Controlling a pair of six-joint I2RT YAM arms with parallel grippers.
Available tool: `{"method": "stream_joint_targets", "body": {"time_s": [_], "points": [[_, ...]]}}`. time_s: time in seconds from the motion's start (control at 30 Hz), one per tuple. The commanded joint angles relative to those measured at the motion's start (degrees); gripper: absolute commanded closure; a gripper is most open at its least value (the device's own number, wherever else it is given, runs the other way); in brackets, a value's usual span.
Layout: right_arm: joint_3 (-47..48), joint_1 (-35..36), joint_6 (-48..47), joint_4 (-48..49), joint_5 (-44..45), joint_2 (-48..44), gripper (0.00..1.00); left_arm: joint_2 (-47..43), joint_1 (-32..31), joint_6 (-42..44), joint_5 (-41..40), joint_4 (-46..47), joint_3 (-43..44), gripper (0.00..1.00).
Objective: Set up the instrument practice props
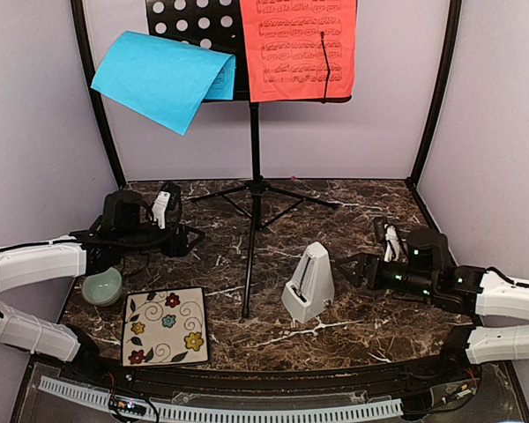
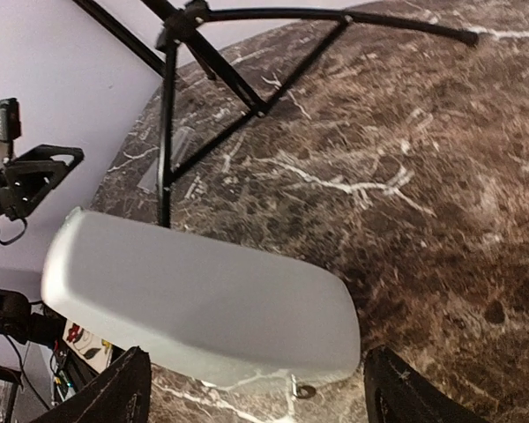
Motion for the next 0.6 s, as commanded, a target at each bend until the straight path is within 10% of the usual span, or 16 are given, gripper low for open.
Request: {"method": "stream_joint_targets", "body": {"time_s": [0.0, 0.57], "points": [[-4.9, -0.6, 5.0, -4.5, 2.9, -1.1, 0.21, -0.4, -0.8, 1.0, 1.3, 3.9, -1.1, 0.38], [-6.7, -0.8, 5.3, 14.7, -1.2, 22.9, 0.65, -2.2, -1.6, 1.4, 0.5, 4.1, -0.8, 0.42]]}}
